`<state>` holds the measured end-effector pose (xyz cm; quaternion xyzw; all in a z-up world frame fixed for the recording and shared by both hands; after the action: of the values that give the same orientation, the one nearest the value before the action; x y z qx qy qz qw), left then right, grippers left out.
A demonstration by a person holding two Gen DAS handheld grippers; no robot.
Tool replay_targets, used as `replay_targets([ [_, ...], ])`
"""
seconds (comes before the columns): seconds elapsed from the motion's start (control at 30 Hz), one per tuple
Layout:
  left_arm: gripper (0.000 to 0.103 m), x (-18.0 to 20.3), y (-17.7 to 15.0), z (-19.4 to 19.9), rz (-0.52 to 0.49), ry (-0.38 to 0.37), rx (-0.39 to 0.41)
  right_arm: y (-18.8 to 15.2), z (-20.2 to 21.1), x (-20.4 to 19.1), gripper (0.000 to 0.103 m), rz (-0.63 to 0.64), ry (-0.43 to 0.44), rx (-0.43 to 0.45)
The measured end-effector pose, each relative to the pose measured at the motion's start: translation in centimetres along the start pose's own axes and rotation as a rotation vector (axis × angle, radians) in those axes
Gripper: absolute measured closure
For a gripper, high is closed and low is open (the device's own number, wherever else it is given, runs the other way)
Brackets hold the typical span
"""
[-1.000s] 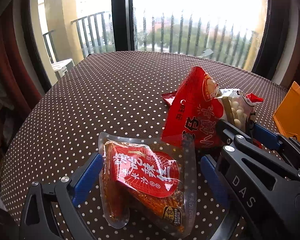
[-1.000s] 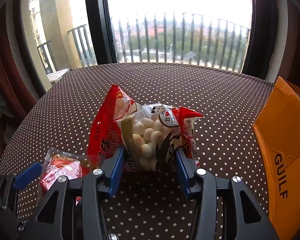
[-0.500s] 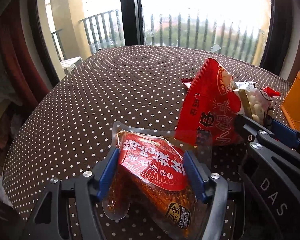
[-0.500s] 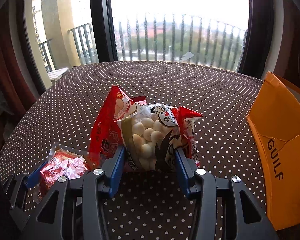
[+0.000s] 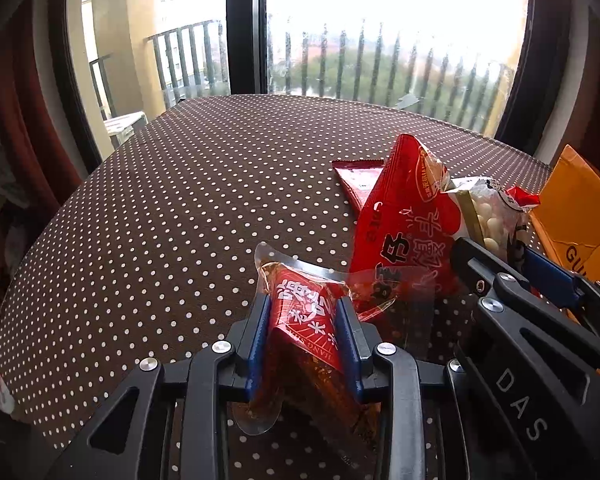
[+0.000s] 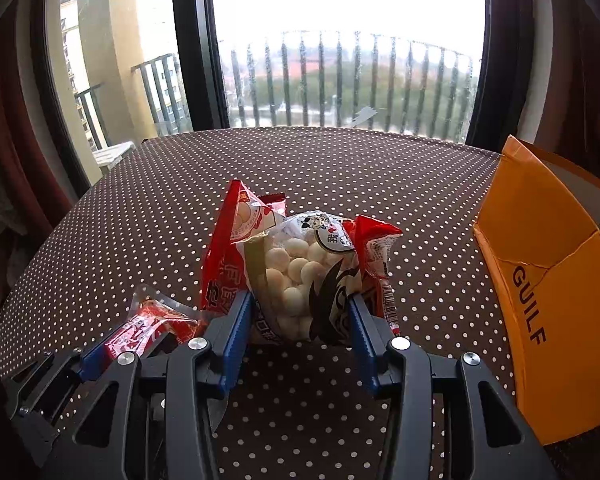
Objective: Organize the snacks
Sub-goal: 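Close the left tool on the red noodle tub while the right tool holds the candy bag, then carry the candy bag and noodle tub over the orange box with both tools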
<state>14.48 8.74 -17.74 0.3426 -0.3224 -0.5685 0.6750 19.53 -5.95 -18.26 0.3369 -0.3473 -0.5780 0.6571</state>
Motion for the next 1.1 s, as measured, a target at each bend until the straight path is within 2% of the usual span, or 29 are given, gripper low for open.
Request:
replay_targets([
  [0.43, 0.072, 2.4, 2.3, 4.0, -0.020, -0.027, 0.078, 1.7, 2.0, 1.1, 0.055, -0.032, -0.010, 0.062],
  [1.1, 0.072, 6.0, 8.3, 10.2, -0.021, -0.055, 0.228, 7.6, 6.5, 3.4, 0.057, -0.061, 0.006, 0.212],
])
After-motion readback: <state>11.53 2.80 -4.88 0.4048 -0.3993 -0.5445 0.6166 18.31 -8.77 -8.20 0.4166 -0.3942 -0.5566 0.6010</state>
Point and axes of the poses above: each gripper's, at about its wrist camera, not at the fingertips, and z roughly against the way its jaws point, x to its right, y to its top, the point moved 9 cm from there along -z, roughly the way its jaws point, and after that the axes turned 15 degrees about x, right-handed, at the moved point
